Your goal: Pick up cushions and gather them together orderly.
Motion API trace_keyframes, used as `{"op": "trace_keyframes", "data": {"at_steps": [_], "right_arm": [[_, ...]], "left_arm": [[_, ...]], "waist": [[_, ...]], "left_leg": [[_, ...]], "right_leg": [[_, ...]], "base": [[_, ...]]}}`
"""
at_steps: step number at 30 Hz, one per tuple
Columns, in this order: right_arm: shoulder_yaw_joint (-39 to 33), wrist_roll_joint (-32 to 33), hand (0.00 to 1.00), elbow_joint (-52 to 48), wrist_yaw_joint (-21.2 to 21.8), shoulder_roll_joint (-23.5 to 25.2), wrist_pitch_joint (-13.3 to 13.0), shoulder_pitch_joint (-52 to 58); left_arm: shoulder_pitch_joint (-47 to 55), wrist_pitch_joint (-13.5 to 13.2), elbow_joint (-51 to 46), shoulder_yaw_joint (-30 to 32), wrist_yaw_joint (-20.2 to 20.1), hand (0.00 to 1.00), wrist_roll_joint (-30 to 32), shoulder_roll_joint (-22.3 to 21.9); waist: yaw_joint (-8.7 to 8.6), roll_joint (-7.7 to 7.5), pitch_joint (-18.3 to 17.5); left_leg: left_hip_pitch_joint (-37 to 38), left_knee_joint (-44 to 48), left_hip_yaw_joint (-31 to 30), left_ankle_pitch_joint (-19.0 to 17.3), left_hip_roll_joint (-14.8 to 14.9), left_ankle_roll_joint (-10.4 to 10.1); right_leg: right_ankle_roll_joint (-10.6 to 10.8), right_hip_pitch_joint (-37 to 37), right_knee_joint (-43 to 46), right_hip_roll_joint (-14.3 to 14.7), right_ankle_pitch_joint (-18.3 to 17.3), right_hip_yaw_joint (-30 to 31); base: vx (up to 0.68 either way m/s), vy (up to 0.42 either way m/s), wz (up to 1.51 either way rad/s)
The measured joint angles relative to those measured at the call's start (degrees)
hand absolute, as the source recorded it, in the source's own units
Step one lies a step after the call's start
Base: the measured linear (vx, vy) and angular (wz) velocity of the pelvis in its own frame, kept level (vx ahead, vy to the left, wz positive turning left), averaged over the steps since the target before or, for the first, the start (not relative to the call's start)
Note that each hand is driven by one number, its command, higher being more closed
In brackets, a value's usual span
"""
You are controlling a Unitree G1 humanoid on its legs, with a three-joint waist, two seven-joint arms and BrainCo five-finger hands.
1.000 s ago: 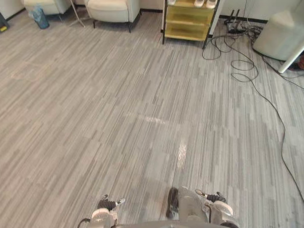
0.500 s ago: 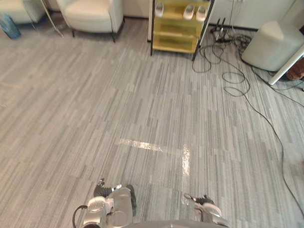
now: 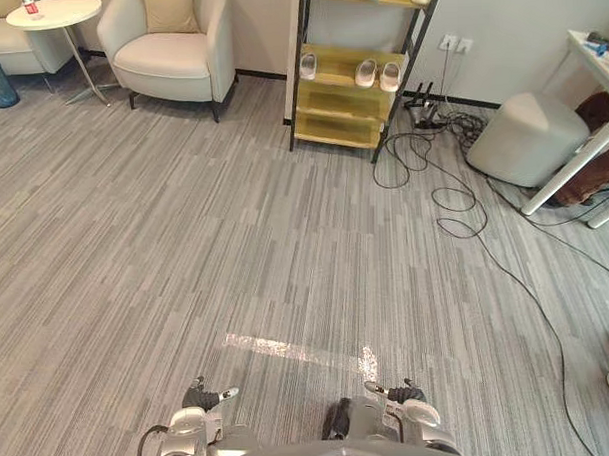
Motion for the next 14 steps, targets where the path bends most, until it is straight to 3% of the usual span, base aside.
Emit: {"op": "trace_keyframes", "data": {"at_steps": [3, 5, 7, 8, 9, 14], "right_arm": [[0.0, 0.1, 0.0, 0.1, 0.0, 0.1, 0.1, 0.3], [0.0, 0.1, 0.0, 0.0, 0.0, 0.2, 0.3, 0.2], [0.3, 0.0, 0.0, 0.0, -0.1, 0.3, 0.5, 0.1], [0.3, 0.0, 0.0, 0.0, -0.1, 0.5, 0.5, 0.4], [0.2, -0.1, 0.0, 0.1, -0.1, 0.8, 0.7, 0.8], [0.2, -0.2, 0.0, 0.2, -0.1, 1.3, 1.3, 1.5]], "left_arm": [[0.4, -0.1, -1.2, -0.2, 0.0, 0.0, 0.1, -0.2], [0.2, -0.2, -1.3, -0.8, 0.1, 0.0, 0.2, -0.4], [0.1, -0.3, -1.1, -1.2, 0.0, 0.0, 0.2, -0.3], [0.1, -0.3, -0.8, -1.2, 0.1, 0.0, 0.6, 0.2], [0.2, -0.3, -0.3, -1.4, 0.1, 0.0, 1.2, 0.5], [0.2, -0.7, 0.6, -1.2, 0.1, 0.0, 1.2, 0.9]], "waist": [[0.34, -0.09, 0.0], [1.38, -0.11, -0.1], [1.79, -0.12, -0.7], [1.57, -0.45, -0.9], [1.28, -1.98, -1.8], [1.24, -2.34, -2.0]], "left_leg": [[-4.1, -2.6, 2.7, -1.1, -0.2, 1.8], [-4.2, -15.5, 2.2, -1.0, -2.2, 1.9], [-1.4, -27.7, 0.2, 4.0, -5.2, 1.2], [-0.6, -29.4, 0.8, 4.3, -6.4, 1.6], [0.0, -30.6, 1.9, 4.8, -7.2, 2.4], [2.6, -31.7, 4.6, 4.8, -9.4, 2.8]], "right_leg": [[0.3, 3.5, -3.1, 0.1, 0.1, 2.5], [1.6, 3.4, -3.7, -0.3, 0.5, 5.9], [4.3, 2.2, -2.7, -0.6, 0.3, 9.9], [5.0, 2.5, -4.0, -1.2, 0.9, 10.8], [5.6, 3.6, -7.2, -1.8, 2.3, 11.3], [6.2, 6.8, -12.7, -3.6, 4.7, 13.2]], "base": [[0.17, 0.049, -0.45], [0.12, 0.17, -0.7], [0.13, 0.234, -0.67], [0.17, 0.235, -0.51], [0.11, 0.104, -0.16], [0.12, 0.153, -0.2]]}}
